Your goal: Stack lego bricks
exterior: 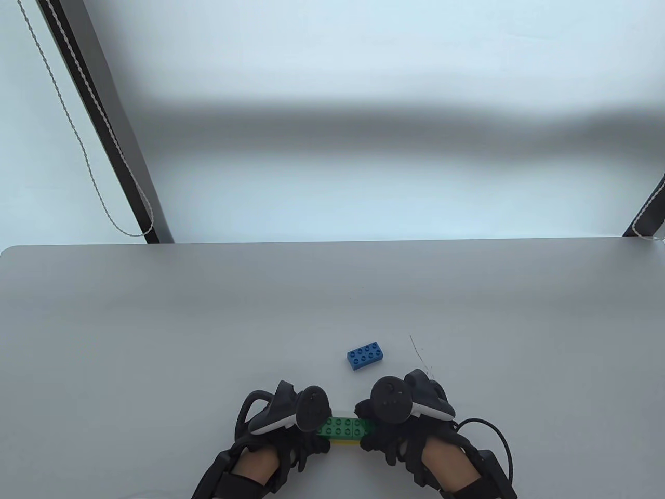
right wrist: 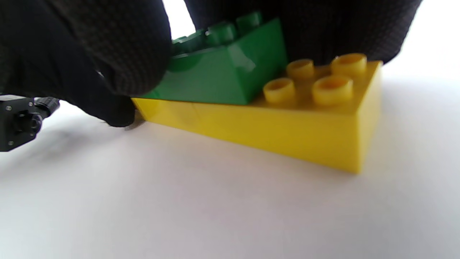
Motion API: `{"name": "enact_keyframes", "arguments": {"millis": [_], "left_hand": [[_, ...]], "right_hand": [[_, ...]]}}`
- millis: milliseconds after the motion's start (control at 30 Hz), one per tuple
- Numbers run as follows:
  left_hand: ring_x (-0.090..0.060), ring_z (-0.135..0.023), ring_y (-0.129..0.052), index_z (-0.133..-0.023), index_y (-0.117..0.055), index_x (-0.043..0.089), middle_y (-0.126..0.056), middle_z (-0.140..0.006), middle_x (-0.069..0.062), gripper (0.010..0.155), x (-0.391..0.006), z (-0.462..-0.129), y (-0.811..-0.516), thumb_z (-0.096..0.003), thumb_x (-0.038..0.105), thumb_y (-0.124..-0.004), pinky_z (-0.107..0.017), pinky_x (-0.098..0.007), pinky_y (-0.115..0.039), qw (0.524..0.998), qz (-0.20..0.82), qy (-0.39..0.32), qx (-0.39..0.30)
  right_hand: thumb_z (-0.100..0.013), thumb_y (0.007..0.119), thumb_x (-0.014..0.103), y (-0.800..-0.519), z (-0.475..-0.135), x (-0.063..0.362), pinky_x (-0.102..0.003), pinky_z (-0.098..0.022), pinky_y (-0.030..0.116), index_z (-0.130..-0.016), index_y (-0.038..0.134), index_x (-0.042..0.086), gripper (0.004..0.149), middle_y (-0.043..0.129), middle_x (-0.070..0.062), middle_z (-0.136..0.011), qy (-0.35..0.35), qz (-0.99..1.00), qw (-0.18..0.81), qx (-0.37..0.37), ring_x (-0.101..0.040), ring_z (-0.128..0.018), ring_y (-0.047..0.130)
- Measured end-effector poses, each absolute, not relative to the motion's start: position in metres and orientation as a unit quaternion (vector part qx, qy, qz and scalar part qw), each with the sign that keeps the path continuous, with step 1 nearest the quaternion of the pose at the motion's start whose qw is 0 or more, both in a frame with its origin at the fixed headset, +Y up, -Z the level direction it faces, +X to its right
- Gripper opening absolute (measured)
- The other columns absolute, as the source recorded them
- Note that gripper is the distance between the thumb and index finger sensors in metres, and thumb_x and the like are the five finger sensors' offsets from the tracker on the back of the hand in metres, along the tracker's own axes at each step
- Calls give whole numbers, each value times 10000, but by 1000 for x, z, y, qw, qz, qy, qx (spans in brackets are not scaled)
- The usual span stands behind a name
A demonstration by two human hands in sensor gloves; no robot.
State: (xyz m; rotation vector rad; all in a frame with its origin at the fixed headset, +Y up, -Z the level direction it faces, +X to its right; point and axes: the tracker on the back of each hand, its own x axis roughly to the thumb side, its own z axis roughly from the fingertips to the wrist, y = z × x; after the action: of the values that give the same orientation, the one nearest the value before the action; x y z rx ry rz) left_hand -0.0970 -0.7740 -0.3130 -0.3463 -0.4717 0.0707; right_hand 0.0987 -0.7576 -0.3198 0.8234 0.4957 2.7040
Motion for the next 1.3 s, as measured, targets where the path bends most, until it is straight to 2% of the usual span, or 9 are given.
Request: {"name": "enact_keyframes", "arguments": {"millis": [333, 500, 600, 733, 1067, 1300], "left_hand": [[-250, -800, -757, -892, -687, 336, -765, -876, 12, 673, -98, -313, -775, -298, 583, -888, -694, -599, -616, 957, 36, -236, -165], [-251, -800, -756, -891, -687, 335, -764, -876, 13, 666, -98, -313, -775, -306, 583, -886, -695, -600, -614, 956, 36, -237, -166], [-251, -799, -755, -891, -686, 335, -763, -876, 14, 673, -98, -313, -776, -299, 583, -888, -695, -599, -614, 956, 36, -238, -167], [-251, -799, -755, -891, -686, 336, -764, -875, 12, 673, -99, -314, -776, -298, 584, -888, -696, -599, -613, 956, 36, -238, -167], [-249, -795, -757, -888, -685, 334, -761, -866, 11, 672, -99, -314, -776, -300, 587, -889, -697, -599, -612, 955, 36, -242, -169], [-246, -790, -761, -886, -687, 332, -763, -860, 11, 672, -99, -315, -777, -299, 589, -889, -698, -599, -612, 954, 36, -245, -167]], "right_hand": [[-315, 896, 505, -752, -335, 97, -609, -528, 763, -902, 688, 106, 740, 841, -173, -856, 206, 924, 175, 271, -437, -699, 920], [-319, 911, 458, -740, -353, 100, -614, -531, 759, -913, 673, 113, 727, 820, -174, -879, 156, 940, 168, 254, -438, -715, 916], [-314, 924, 438, -732, -366, 100, -619, -545, 745, -927, 653, 125, 739, 782, -175, -912, 108, 955, 134, 243, -442, -744, 890], [-309, 934, 422, -728, -379, 95, -624, -567, 721, -942, 624, 143, 758, 723, -170, -956, 80, 964, 92, 238, -441, -788, 847], [-305, 945, 388, -740, -408, 79, -635, -598, 683, -955, 587, 189, 769, 643, -125, -1009, 59, 973, 21, 224, -447, -850, 780], [-312, 943, 355, -753, -419, 67, -635, -604, 678, -950, 588, 208, 745, 658, -101, -1004, 78, 973, -8, 216, -442, -862, 772]]}}
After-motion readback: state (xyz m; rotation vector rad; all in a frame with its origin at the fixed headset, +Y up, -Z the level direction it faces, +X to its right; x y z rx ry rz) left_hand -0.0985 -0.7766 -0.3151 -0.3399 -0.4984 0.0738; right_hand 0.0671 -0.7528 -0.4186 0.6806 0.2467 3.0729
